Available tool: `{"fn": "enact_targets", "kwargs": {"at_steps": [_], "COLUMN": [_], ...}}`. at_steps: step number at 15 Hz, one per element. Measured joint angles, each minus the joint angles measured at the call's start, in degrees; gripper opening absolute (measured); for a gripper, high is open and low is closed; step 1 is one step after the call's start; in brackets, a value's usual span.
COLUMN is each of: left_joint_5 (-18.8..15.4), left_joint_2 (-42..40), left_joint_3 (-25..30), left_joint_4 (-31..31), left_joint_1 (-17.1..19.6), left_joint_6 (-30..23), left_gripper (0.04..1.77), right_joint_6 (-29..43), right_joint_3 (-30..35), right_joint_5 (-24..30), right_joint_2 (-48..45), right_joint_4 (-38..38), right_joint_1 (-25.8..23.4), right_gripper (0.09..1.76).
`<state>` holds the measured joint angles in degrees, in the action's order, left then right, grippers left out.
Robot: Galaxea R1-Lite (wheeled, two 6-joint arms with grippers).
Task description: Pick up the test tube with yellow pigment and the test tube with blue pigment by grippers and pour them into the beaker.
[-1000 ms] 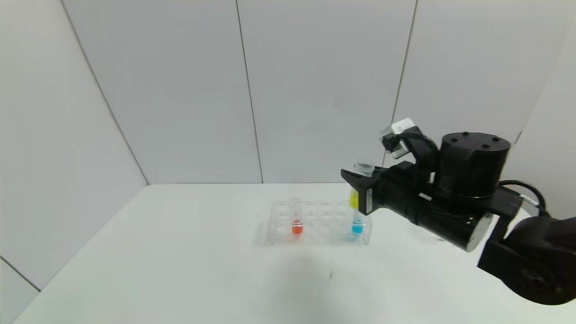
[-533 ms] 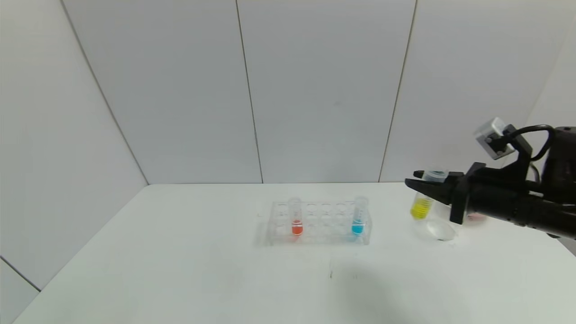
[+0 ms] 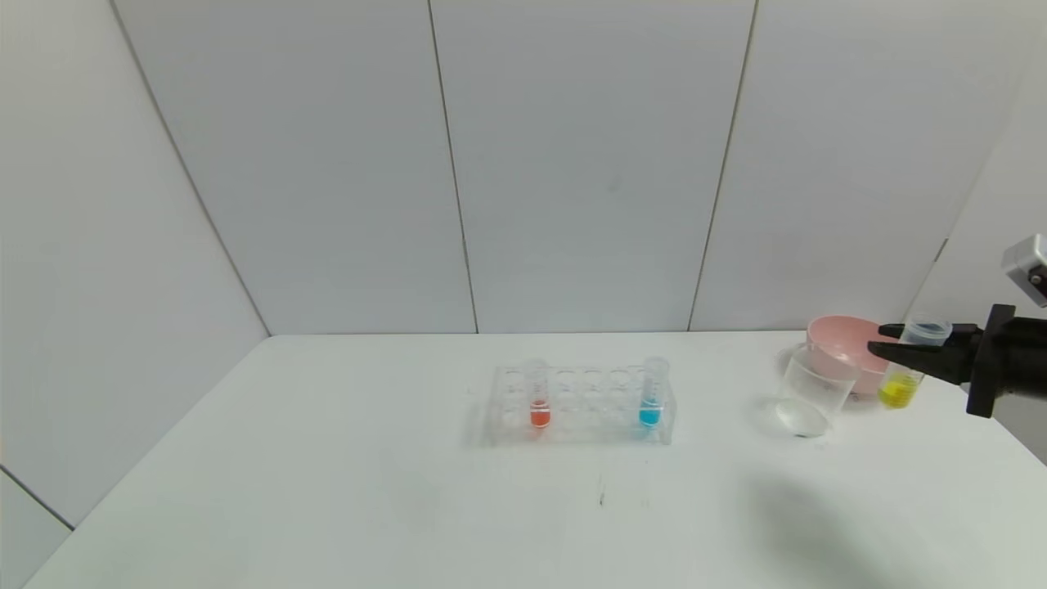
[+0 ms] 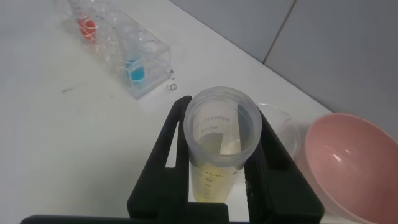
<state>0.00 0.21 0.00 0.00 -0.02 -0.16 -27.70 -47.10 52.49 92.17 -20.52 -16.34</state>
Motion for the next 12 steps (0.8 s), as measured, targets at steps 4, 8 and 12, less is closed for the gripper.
{"fn": "enact_targets", "kwargs": {"at_steps": [4, 8, 12], "left_joint_5": [0.00, 0.00, 0.00], "left_joint_2": [0.00, 0.00, 0.00], "left_joint_3": [0.00, 0.00, 0.00], "left_joint_4": [0.00, 0.00, 0.00], "left_joint_1": [0.02, 0.00, 0.02], "left_joint_6": [0.00, 0.00, 0.00], "left_gripper": [1.76, 1.76, 1.76], "right_joint_6": [-8.90, -18.91, -23.43], "right_joint_3": [-10.63, -23.93, -39.83], "right_joint_5": [0.74, 0.30, -4.08], "right_joint_2": [5.71, 11.68, 17.94], "right_joint_4": [9.83, 25.53, 40.11], "right_joint_1": [-5.88, -8.06, -6.68], "right_gripper": [0.57, 0.57, 0.57]}}
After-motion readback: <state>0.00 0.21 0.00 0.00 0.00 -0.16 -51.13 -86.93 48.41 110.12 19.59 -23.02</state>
